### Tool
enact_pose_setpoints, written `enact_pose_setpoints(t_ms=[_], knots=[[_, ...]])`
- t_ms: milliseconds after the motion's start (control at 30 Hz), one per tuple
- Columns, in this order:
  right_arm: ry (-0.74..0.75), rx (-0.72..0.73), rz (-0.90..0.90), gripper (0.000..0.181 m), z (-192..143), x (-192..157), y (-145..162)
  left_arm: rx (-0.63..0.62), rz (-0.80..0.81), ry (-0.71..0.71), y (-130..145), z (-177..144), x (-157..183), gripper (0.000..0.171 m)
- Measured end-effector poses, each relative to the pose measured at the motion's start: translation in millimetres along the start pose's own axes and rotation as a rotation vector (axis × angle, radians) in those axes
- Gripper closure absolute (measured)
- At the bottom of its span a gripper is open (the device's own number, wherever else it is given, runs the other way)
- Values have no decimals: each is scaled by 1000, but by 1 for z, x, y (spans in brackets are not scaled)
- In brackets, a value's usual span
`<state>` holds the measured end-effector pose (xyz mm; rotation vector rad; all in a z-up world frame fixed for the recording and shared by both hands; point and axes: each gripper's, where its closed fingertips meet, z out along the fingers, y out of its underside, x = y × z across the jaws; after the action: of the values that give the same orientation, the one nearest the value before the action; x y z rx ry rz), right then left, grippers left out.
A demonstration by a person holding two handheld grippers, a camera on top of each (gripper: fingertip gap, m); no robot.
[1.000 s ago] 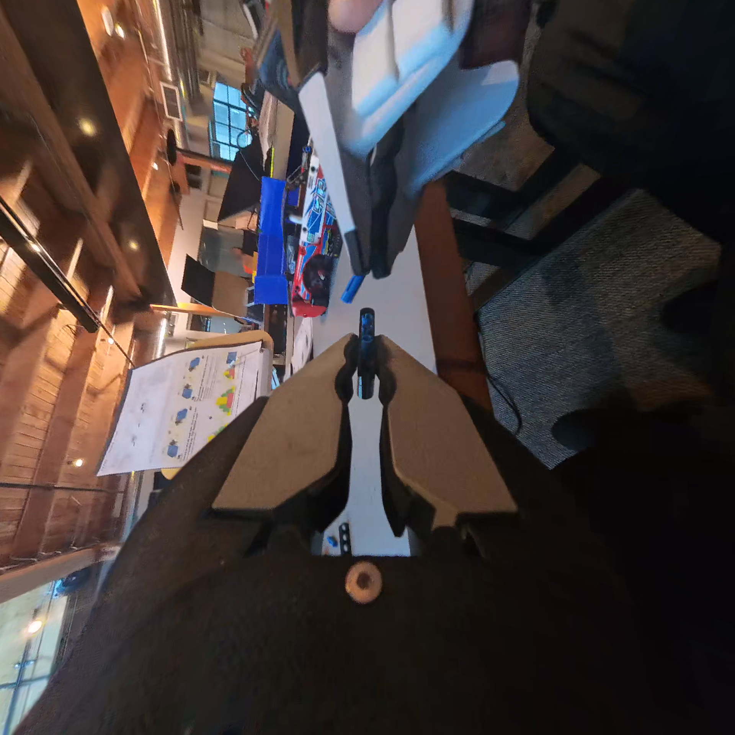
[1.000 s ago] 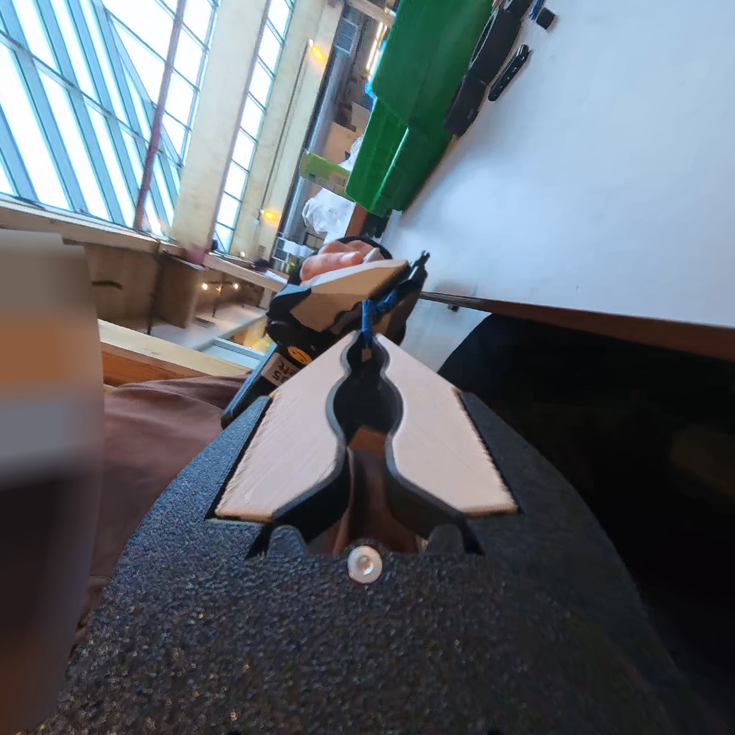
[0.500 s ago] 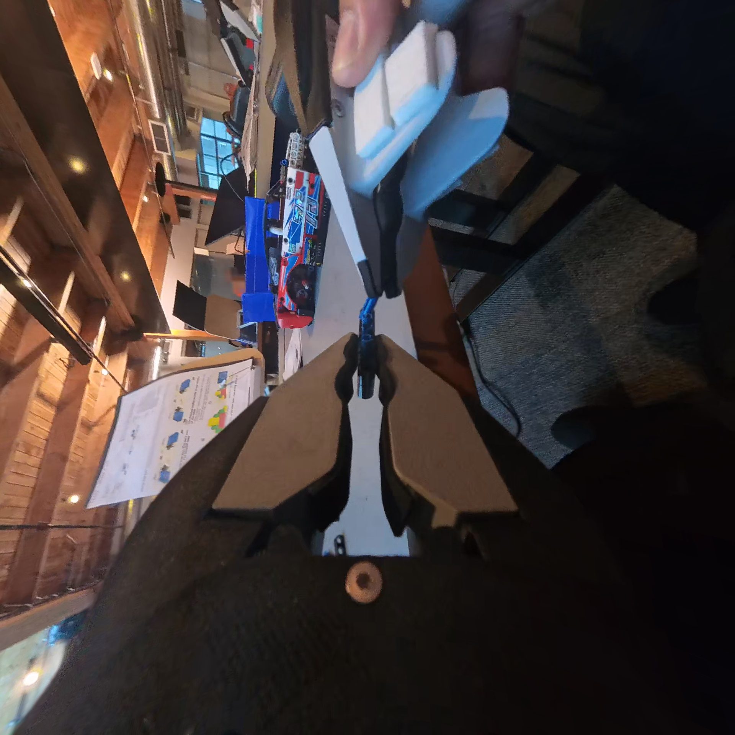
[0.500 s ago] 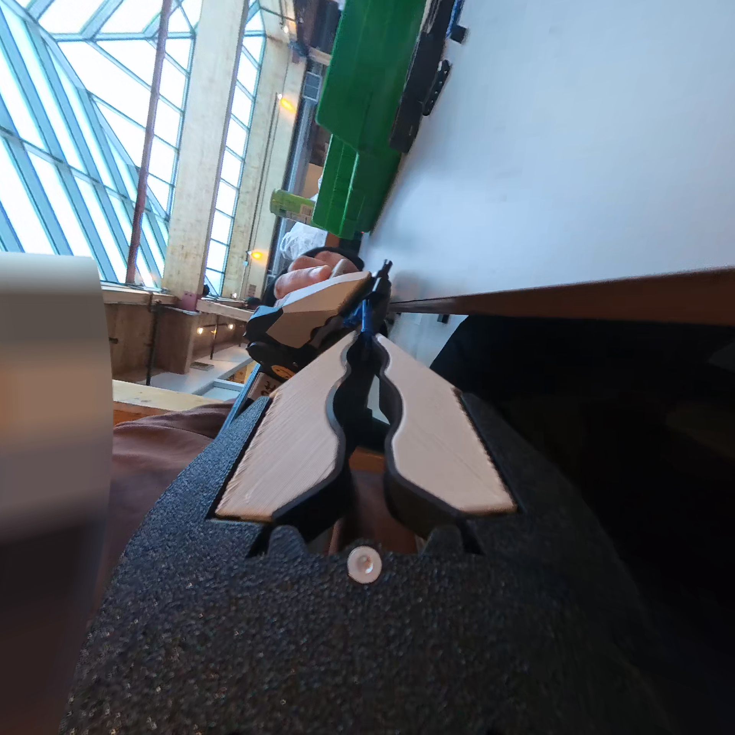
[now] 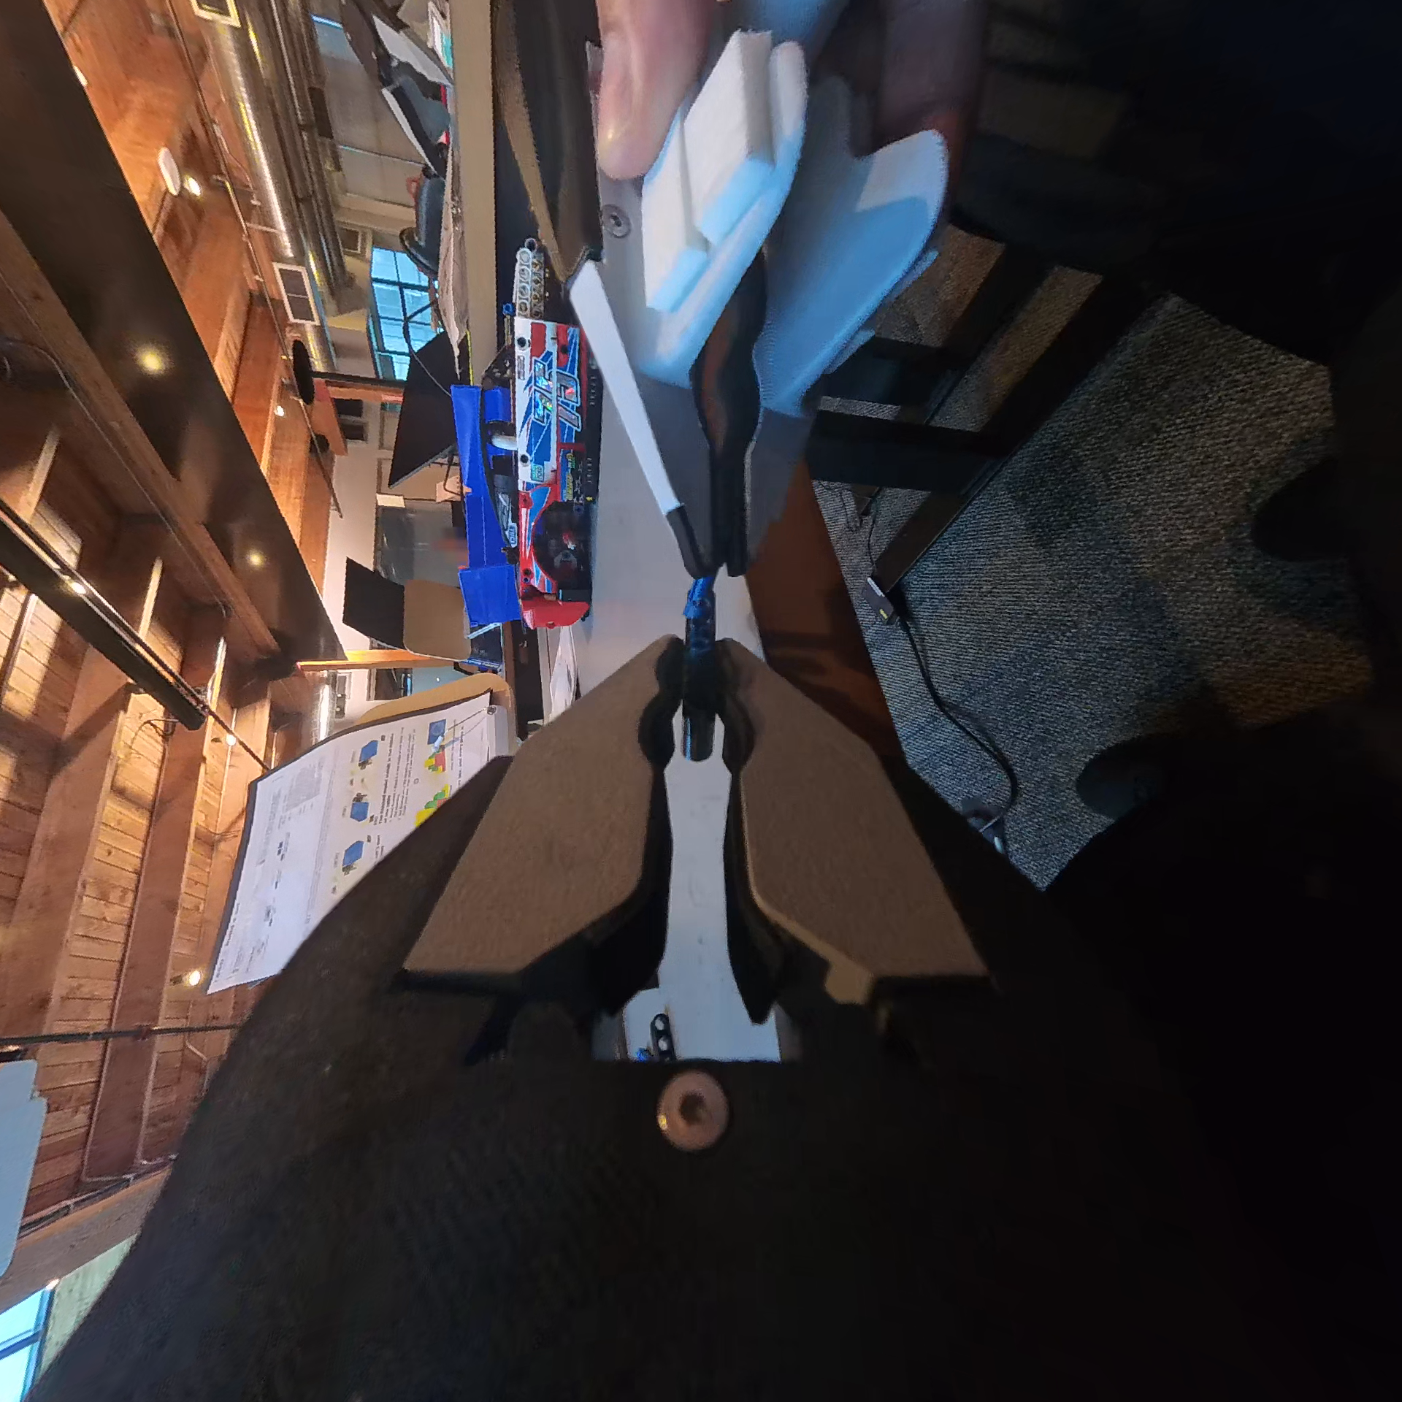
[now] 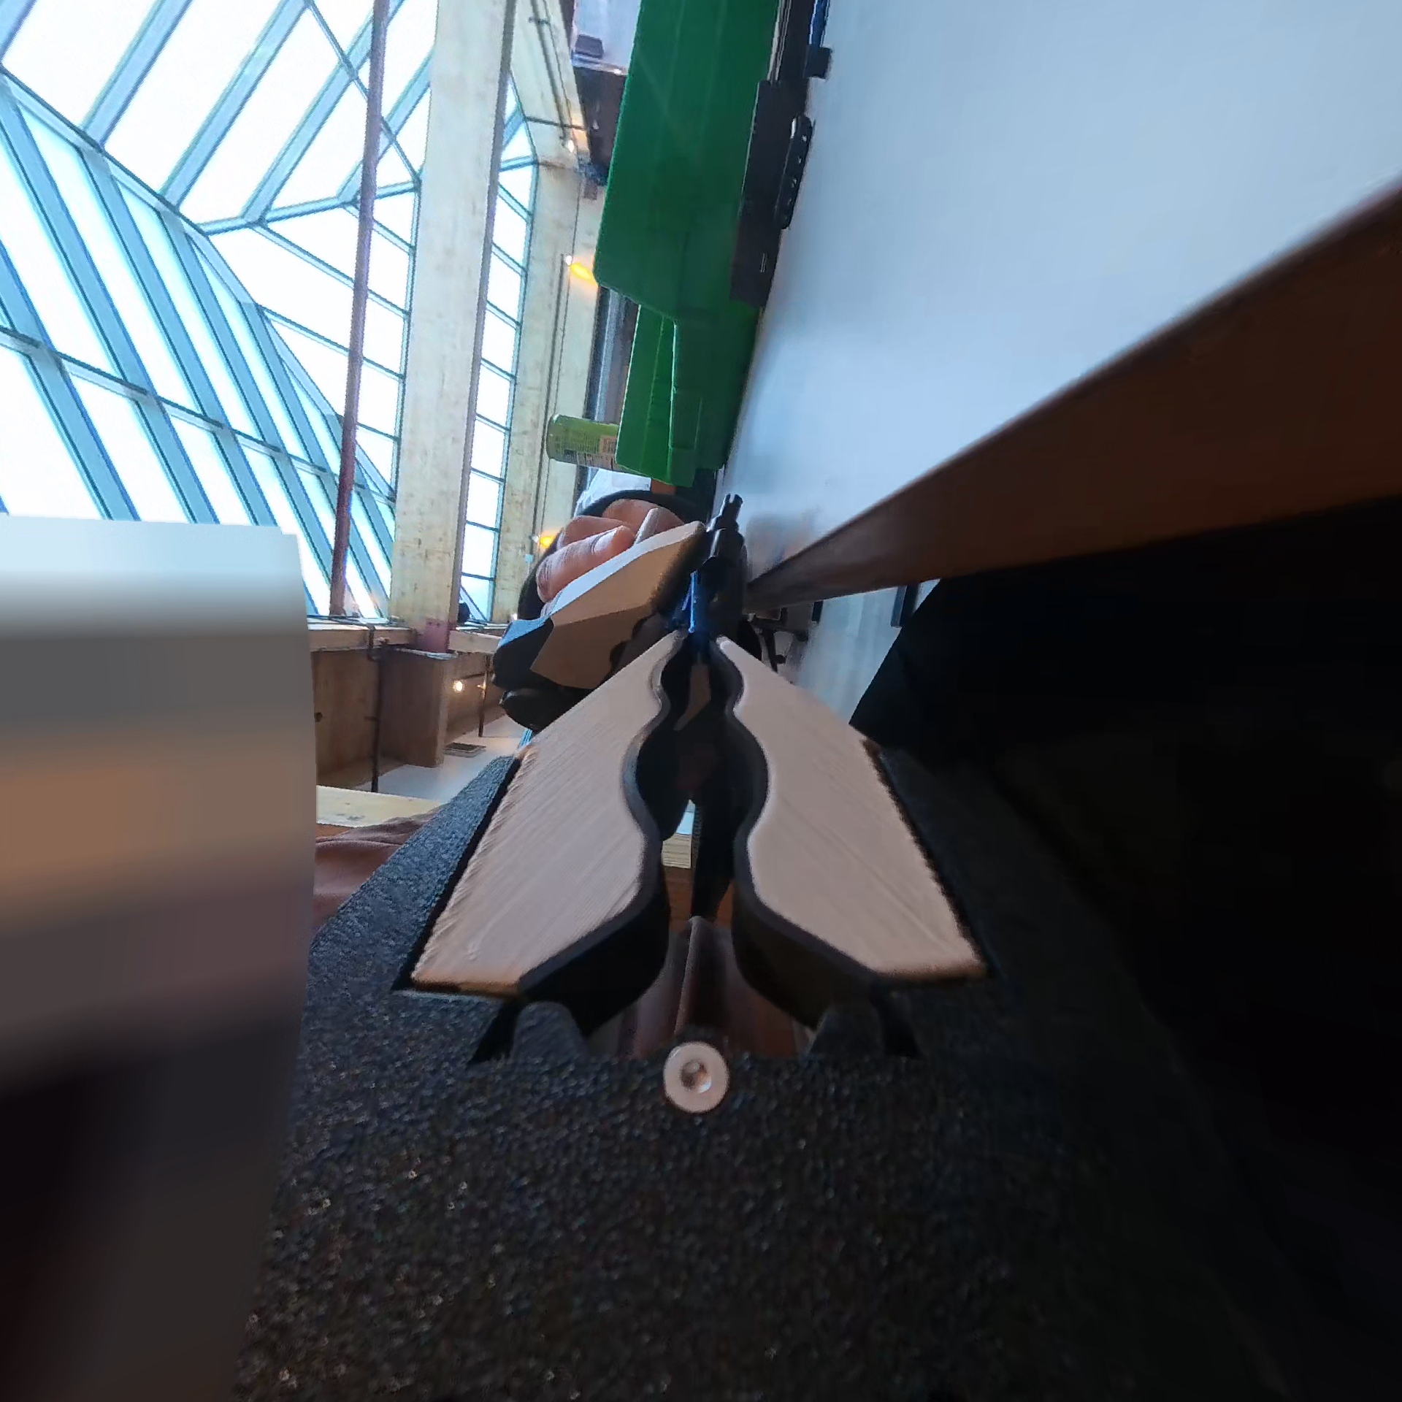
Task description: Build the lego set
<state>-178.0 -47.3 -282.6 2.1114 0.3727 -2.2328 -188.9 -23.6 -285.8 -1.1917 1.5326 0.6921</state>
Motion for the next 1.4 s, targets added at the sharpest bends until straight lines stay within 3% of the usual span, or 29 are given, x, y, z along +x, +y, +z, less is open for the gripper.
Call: enact_pose_setpoints(t_ms=[367, 533, 733, 1000, 1267, 1400], knots=[[0, 13, 63, 178, -2, 9, 4, 12, 26, 31, -2, 0, 9, 166], [-3, 16, 64, 178, -2, 9, 6, 60, -109, 118, -3, -1, 11, 166], [-13, 26, 62, 178, -4, 6, 7, 79, -152, 128, 1, -6, 10, 166], [-39, 39, 81, 179, -6, 3, 4, 175, -390, 232, -1, -8, 0, 166], [-55, 40, 91, 179, -5, 0, 3, 173, -405, 270, 2, -5, 2, 166], [-68, 41, 83, 179, -4, -2, 3, 244, -521, 254, 2, -10, -15, 166]])
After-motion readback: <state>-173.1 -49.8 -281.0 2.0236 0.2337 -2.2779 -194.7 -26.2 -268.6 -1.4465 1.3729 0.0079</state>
